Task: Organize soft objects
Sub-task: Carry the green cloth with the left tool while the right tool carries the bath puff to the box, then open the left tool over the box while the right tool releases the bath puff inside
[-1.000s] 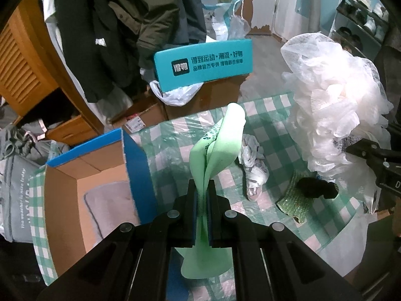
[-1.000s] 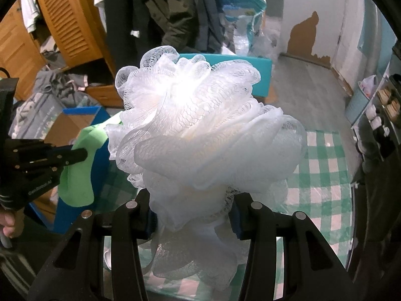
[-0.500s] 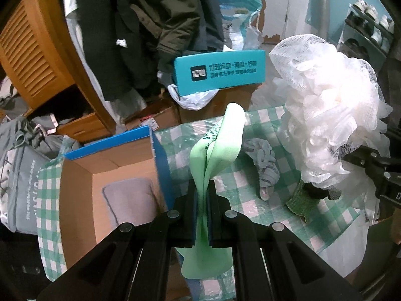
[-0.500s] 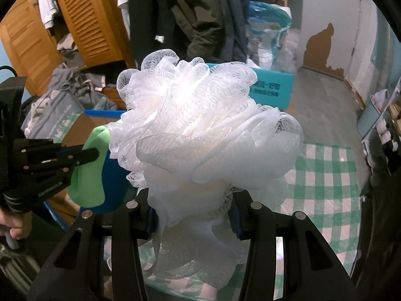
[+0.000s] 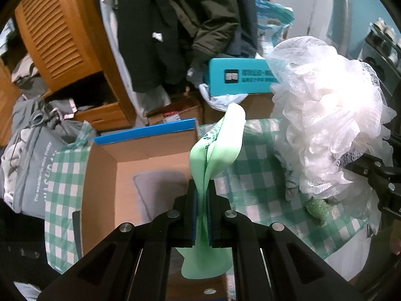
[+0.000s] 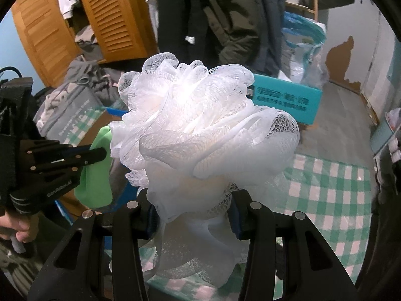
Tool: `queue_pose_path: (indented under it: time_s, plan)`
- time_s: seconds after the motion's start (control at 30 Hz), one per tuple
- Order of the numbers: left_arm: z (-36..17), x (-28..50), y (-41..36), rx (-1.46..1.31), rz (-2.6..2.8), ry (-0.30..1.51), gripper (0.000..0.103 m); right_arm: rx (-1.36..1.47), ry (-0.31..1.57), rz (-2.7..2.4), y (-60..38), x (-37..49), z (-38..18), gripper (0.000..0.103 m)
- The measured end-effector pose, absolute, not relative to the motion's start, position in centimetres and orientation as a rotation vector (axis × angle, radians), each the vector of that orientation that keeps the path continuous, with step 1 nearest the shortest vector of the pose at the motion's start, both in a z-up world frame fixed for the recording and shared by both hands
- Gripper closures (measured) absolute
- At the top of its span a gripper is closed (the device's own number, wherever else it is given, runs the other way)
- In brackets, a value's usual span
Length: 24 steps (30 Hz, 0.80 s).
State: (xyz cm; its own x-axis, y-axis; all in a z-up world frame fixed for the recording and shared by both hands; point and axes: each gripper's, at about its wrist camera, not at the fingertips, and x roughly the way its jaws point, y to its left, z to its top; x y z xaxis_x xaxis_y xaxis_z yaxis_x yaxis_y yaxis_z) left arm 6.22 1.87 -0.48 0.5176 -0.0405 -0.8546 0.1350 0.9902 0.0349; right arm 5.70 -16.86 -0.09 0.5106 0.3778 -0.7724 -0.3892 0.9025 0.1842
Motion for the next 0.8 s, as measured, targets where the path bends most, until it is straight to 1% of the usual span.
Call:
queue_pose_path:
  time_s: [0.53,0.8]
  plan:
    - [-1.6,5.6,8.6,0.013,0.028,1.038,0.097,-0.080,0.945,0.562,-8.7,7.1,0.0,0.059]
    - [-2.7,5.8,11.7,-0.013,0.111,1.057,0.097,-0.117,0.973,0.583,-4.8,8.0,-1.0,0.059]
